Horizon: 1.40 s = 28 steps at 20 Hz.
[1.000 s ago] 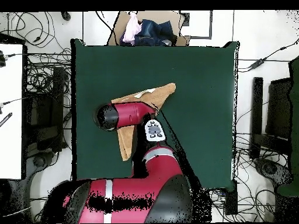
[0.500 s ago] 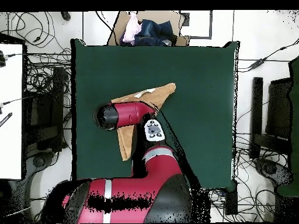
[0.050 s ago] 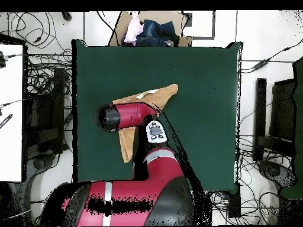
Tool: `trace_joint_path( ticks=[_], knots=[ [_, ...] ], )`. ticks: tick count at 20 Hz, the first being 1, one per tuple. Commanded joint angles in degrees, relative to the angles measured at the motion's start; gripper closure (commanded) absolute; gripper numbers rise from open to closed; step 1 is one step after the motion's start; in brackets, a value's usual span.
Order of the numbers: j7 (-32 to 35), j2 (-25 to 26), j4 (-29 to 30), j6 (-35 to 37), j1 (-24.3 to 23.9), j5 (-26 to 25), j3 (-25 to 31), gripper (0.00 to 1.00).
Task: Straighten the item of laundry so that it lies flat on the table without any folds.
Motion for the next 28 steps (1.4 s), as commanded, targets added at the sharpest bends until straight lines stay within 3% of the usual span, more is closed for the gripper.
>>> trace_joint_path(
  ticks=[1,13,22,28],
  knots=[
    [9.49,8.39,-3.09,-10.89,2.79,-2.47,-2.64,1.00],
    [10.36,8.64,-3.08,-13.36,5.34,-0.31,-4.47,1.00],
    [7.00,2.04,2.20,-0.66,1.47,3.67,-0.15,1.00],
    [7.37,-2.13,4.26,7.48,1.88,7.19,0.16,1.00]
  ],
)
